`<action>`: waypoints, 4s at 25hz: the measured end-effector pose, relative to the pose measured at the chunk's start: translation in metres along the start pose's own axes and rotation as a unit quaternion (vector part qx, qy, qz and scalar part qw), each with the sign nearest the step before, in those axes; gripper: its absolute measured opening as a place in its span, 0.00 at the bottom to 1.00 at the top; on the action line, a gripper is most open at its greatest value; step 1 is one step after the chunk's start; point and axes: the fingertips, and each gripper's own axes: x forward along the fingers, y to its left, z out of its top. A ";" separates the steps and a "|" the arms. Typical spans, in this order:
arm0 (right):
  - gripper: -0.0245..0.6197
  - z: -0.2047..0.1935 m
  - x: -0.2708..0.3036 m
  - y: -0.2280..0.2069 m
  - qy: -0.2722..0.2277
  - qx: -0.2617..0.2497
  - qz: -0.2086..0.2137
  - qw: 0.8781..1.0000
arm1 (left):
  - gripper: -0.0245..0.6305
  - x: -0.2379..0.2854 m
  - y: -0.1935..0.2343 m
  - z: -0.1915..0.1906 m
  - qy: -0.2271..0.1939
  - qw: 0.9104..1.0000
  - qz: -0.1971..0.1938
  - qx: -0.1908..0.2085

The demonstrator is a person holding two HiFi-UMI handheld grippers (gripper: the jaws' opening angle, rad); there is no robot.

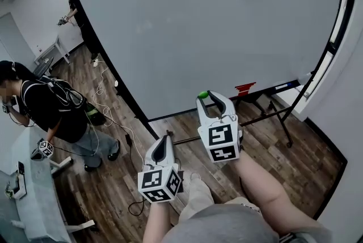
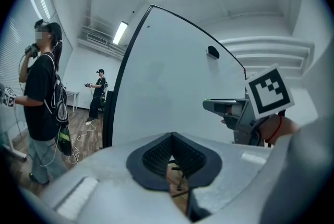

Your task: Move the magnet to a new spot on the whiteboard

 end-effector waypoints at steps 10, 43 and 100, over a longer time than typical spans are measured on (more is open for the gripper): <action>0.22 0.068 0.017 -0.021 -0.016 -0.009 0.011 1.000 | 0.04 0.002 -0.004 0.040 -0.003 1.000 0.011 -0.003; 0.22 0.229 0.130 -0.063 -0.071 -0.105 -0.019 0.992 | 0.04 0.063 0.035 0.071 -0.004 1.000 -0.018 0.010; 0.04 0.070 -0.047 -0.003 -0.053 -0.036 0.036 0.997 | 0.04 -0.030 -0.029 0.040 -0.034 0.999 -0.016 0.005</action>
